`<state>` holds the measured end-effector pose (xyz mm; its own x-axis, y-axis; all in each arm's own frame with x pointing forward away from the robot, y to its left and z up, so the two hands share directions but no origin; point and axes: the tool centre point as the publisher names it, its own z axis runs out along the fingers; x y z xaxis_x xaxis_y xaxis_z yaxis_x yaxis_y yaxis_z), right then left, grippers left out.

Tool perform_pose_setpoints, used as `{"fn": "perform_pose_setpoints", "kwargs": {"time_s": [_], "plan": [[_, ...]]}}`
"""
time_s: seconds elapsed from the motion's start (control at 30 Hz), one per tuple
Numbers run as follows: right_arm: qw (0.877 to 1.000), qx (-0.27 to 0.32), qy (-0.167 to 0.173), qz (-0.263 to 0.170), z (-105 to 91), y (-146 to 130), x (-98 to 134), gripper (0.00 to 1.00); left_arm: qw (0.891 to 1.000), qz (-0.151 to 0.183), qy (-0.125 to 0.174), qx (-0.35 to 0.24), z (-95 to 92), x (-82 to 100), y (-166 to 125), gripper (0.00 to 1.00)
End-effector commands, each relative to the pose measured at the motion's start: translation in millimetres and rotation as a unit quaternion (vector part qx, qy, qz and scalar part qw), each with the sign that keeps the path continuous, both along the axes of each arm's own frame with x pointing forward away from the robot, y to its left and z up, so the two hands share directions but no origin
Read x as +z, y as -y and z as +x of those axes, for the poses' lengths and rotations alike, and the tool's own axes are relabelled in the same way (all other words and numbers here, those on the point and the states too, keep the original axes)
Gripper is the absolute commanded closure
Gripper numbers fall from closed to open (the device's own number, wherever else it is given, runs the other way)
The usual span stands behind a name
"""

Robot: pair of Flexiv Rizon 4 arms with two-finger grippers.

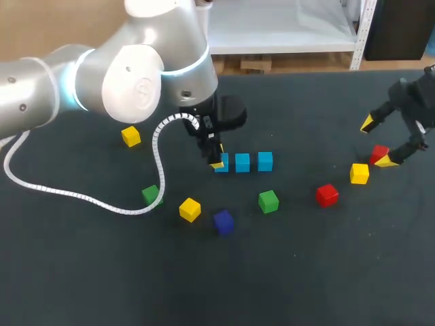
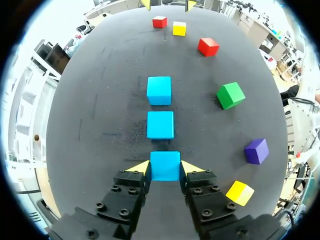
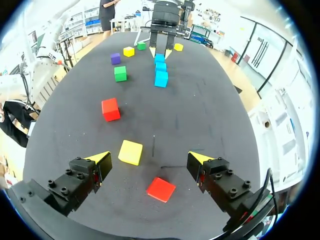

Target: Place the blue cubes, place green cubes on the blue cubes, place the yellow cubes on the green cubes, then place the red cubes on the yellow cubes, and place purple cube on the red cubes.

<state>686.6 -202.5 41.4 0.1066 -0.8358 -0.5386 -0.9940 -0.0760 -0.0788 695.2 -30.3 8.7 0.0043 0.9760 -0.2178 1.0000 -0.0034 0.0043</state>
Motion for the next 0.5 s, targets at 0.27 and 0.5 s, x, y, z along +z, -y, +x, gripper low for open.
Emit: {"fn": "perform_pose_setpoints", "kwargs": {"time_s": [0.27, 0.5], "plan": [[1.000, 0.001, 0.000, 0.001, 0.7, 0.3, -0.5, 0.00, 1.000, 0.002, -0.002, -0.001, 3.7, -1.5, 0.9, 1.00], [1.000, 0.001, 0.000, 0.001, 0.7, 0.3, -0.5, 0.00, 1.000, 0.003, -0.004, 0.001, 2.9, -2.9, -0.1, 1.00]]}}
